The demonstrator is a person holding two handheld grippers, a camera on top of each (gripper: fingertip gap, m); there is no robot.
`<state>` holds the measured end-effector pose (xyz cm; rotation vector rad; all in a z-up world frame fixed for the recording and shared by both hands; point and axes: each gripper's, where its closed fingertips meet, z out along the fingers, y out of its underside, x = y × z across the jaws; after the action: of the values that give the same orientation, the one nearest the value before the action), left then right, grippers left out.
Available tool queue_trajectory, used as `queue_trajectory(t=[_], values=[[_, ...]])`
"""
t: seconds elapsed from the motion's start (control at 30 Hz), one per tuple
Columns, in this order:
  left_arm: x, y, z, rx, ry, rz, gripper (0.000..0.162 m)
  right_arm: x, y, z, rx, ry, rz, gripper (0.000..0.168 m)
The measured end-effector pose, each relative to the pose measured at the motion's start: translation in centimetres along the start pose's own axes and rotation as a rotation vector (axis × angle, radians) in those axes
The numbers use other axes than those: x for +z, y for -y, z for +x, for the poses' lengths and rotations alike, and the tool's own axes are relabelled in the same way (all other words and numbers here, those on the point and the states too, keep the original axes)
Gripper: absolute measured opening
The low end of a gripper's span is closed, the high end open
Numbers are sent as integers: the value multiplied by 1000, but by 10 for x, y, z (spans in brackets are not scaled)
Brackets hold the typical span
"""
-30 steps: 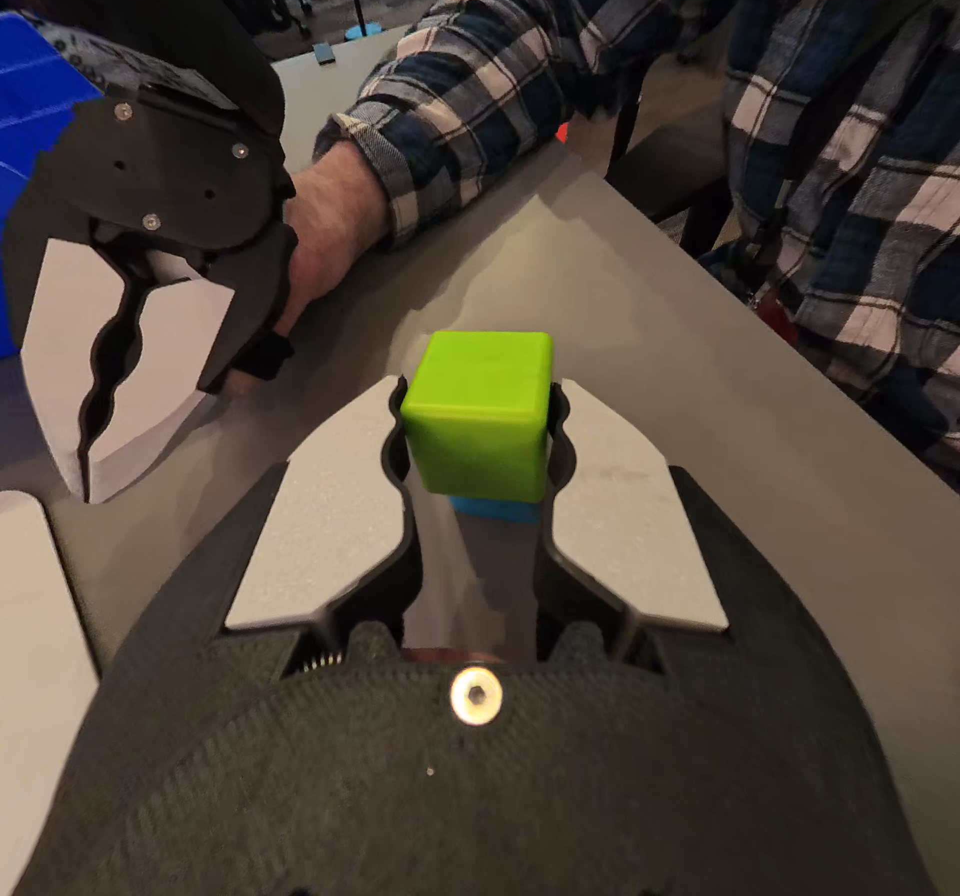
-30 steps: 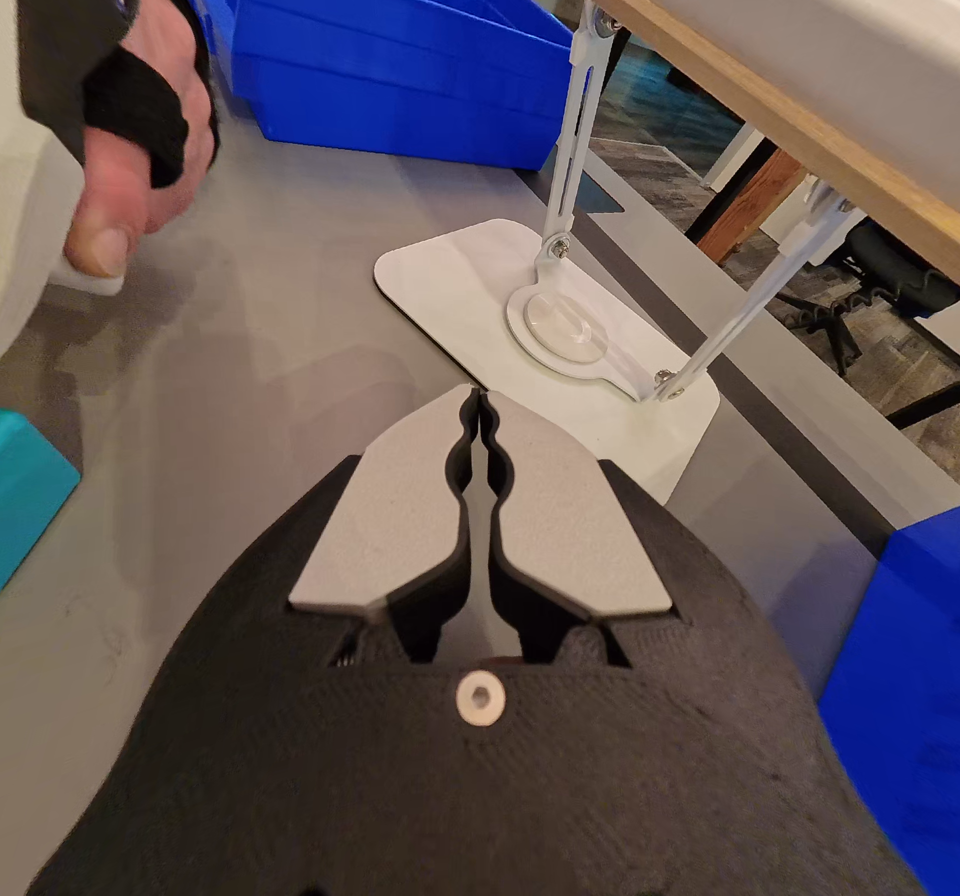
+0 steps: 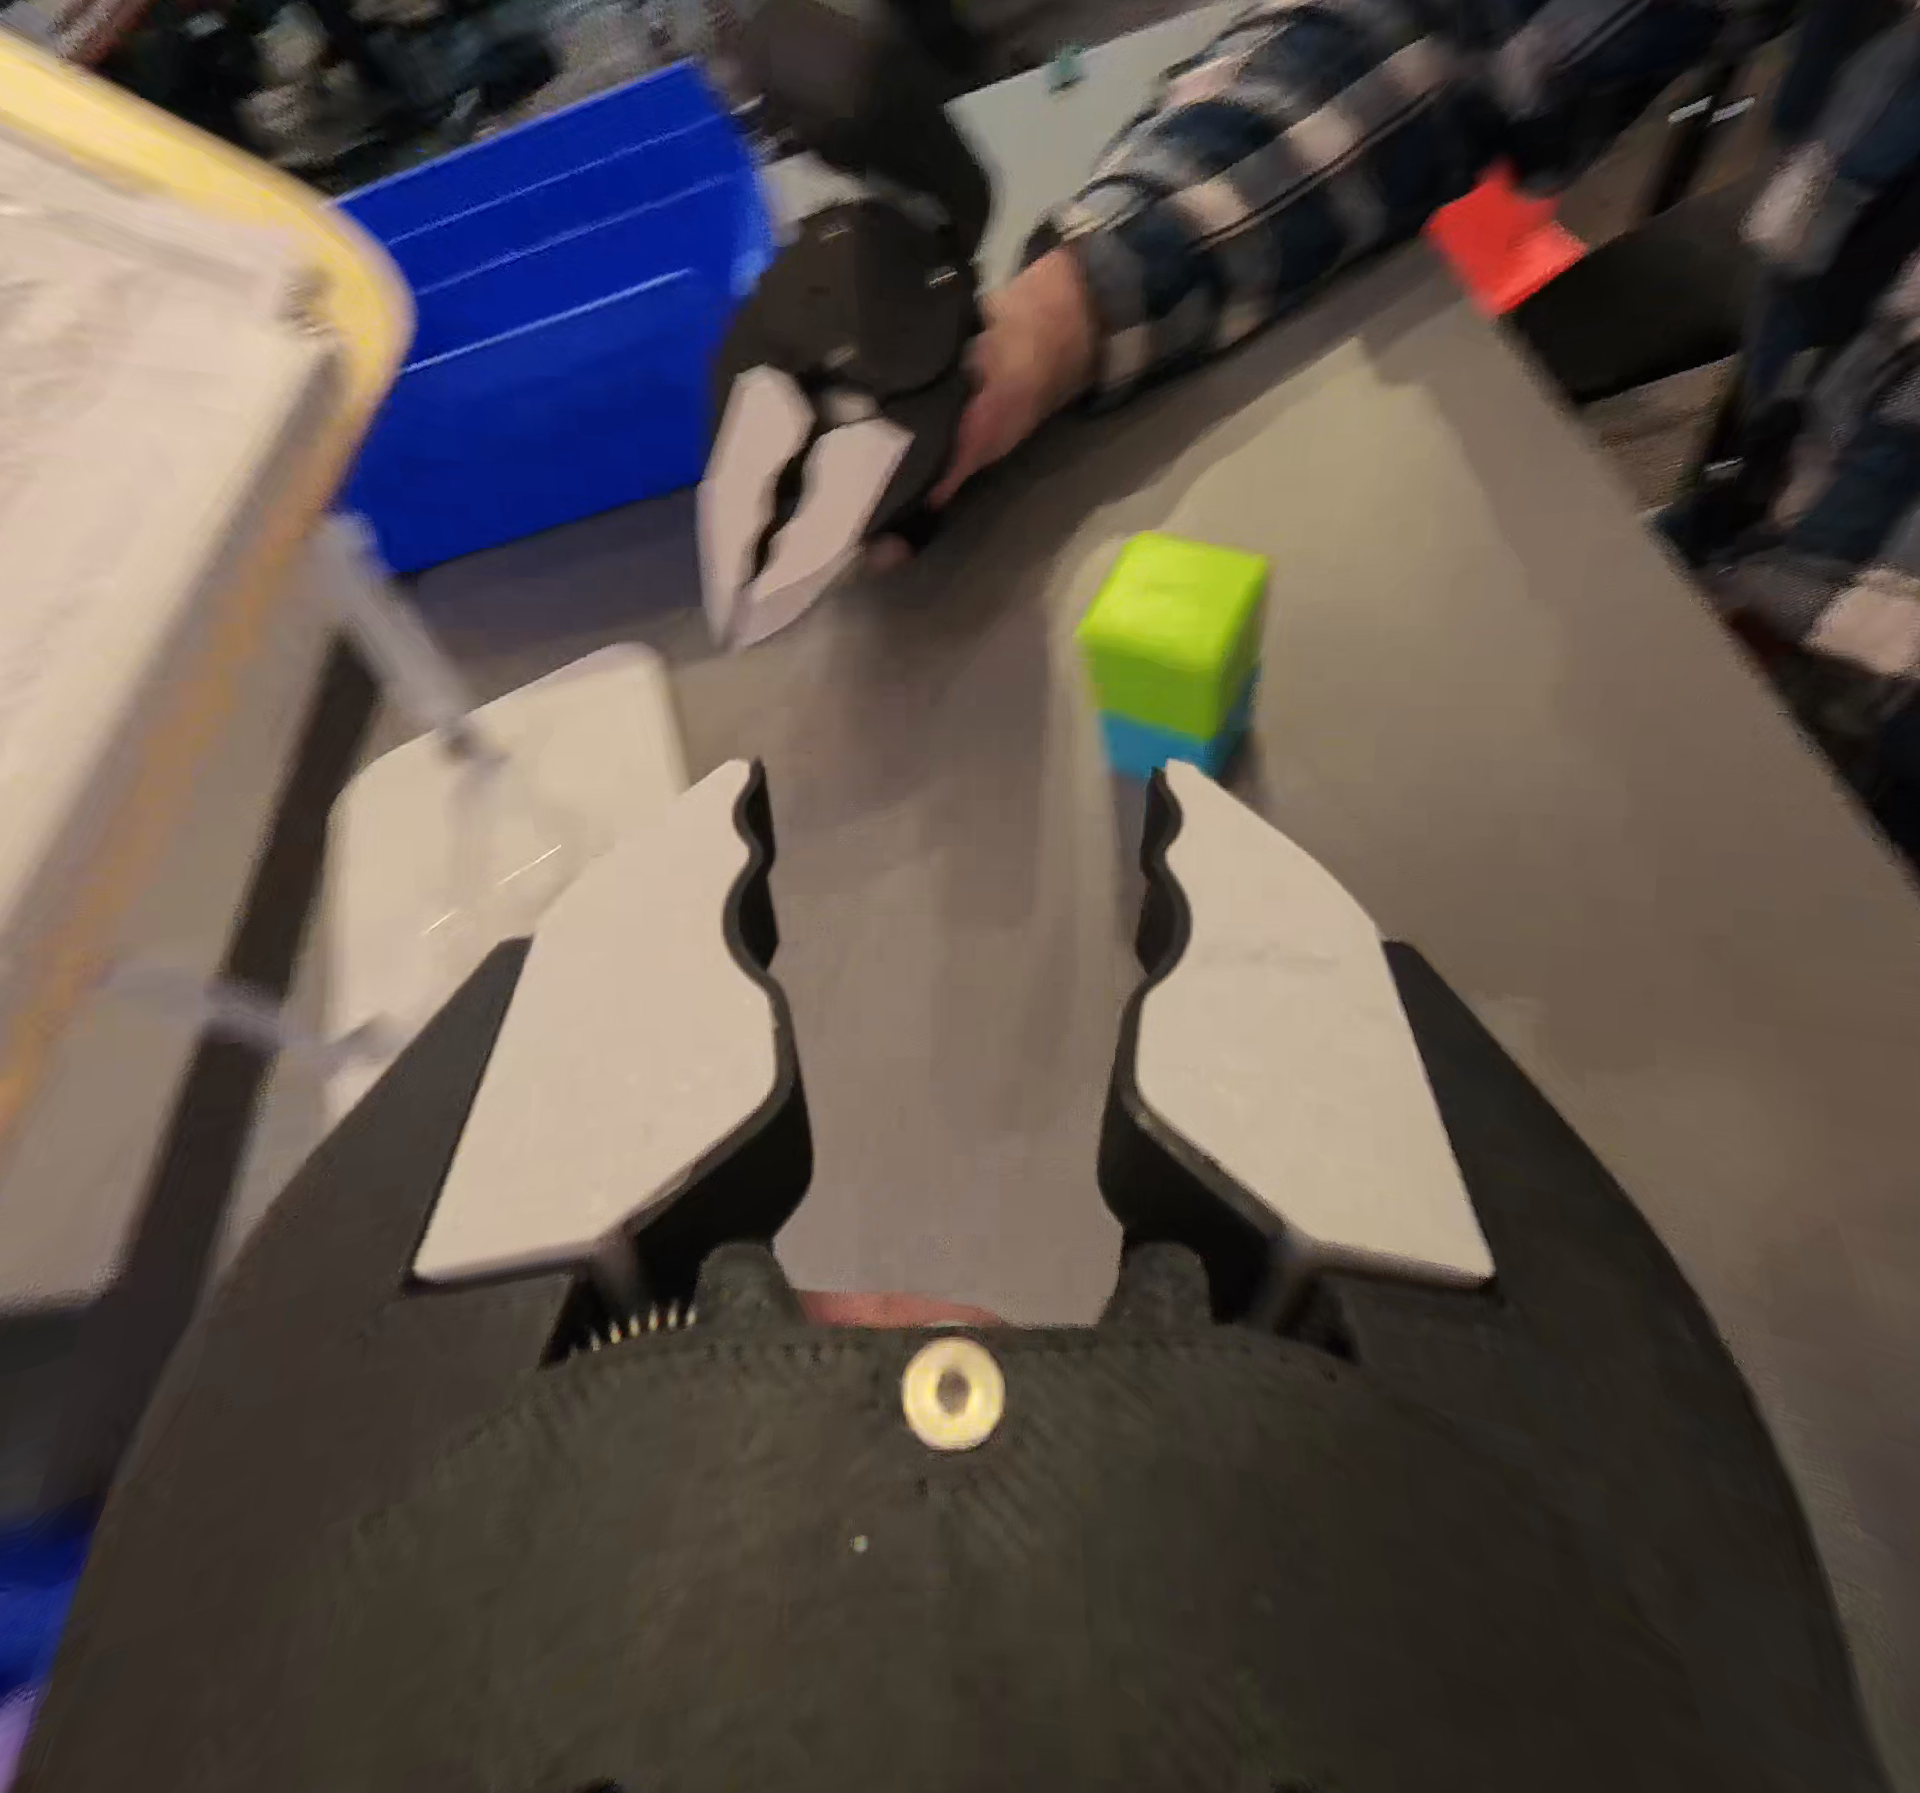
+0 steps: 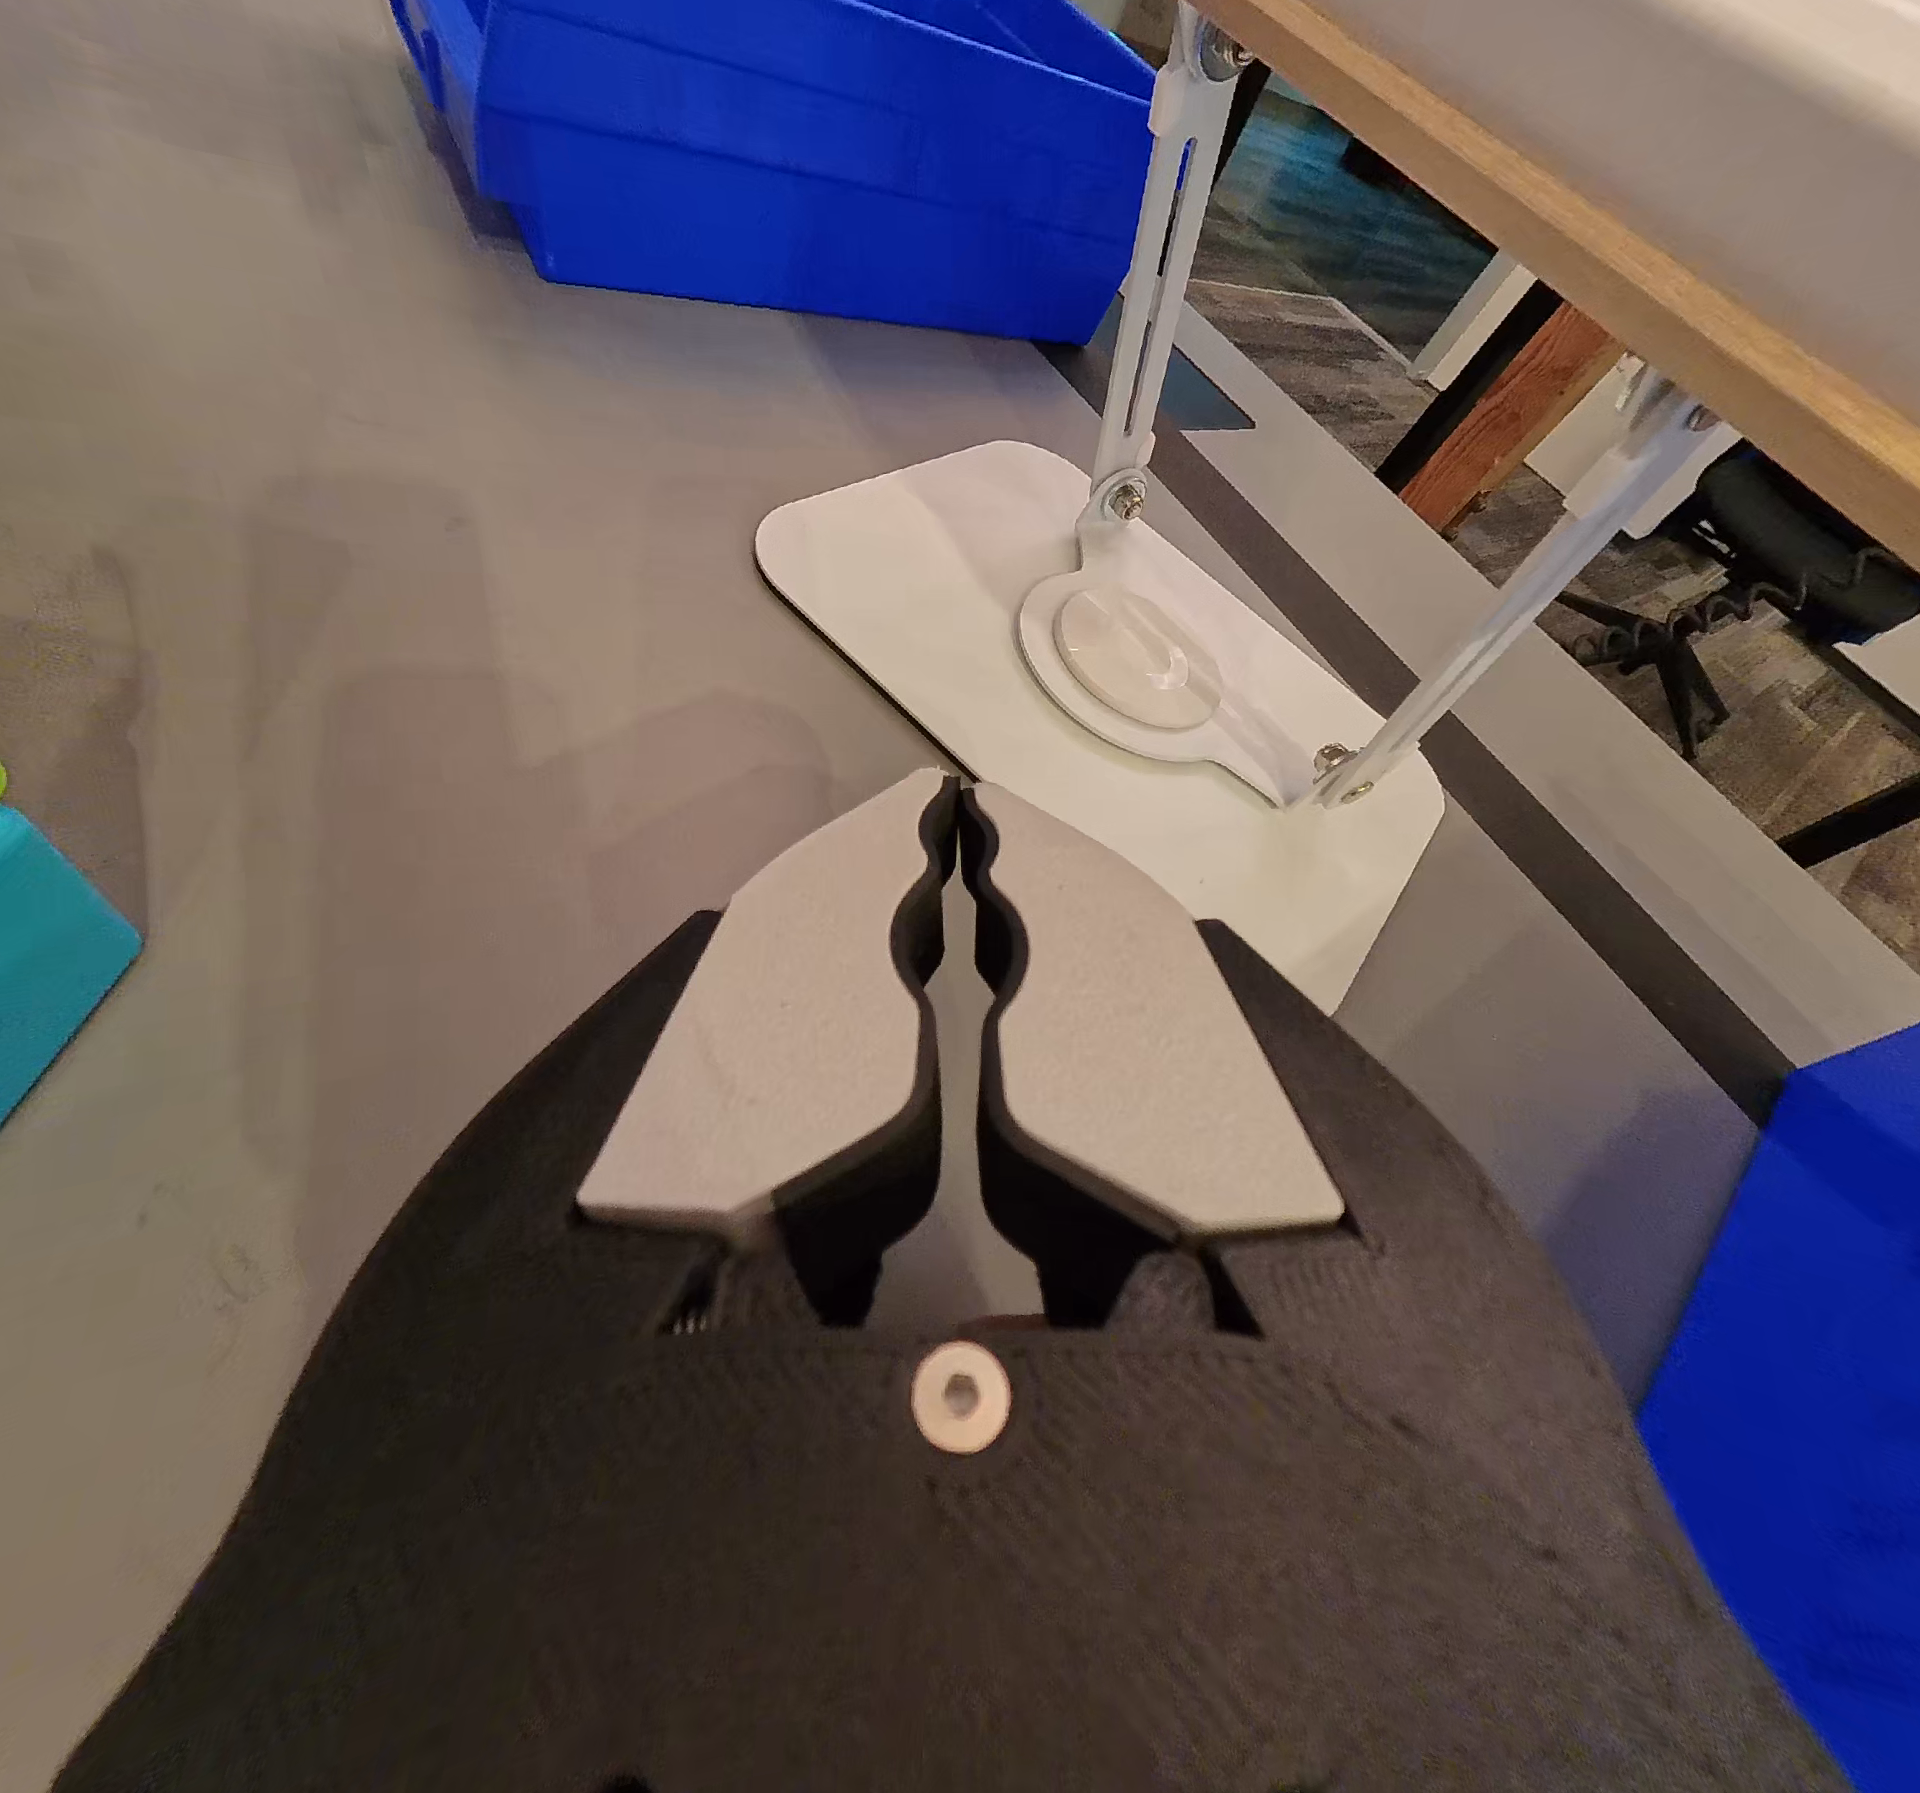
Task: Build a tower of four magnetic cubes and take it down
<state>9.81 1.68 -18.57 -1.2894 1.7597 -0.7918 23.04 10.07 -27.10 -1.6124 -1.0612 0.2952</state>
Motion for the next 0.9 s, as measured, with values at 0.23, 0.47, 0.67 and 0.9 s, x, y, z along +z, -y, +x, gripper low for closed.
queue_trajectory(t=[0.23,0.47,0.67,0.9], values=[[-113,-90,-128,-74,397,-459,56,0,0,-1,-6,3,-3,0],[-153,-187,-204,-191,414,-793,71,0,0,-2,-9,10,-2,0],[-162,-253,-235,-276,360,-919,70,0,0,-3,-10,17,1,0],[-169,-303,-252,-355,289,-1087,79,0,-1,-5,-20,26,-6,0]])
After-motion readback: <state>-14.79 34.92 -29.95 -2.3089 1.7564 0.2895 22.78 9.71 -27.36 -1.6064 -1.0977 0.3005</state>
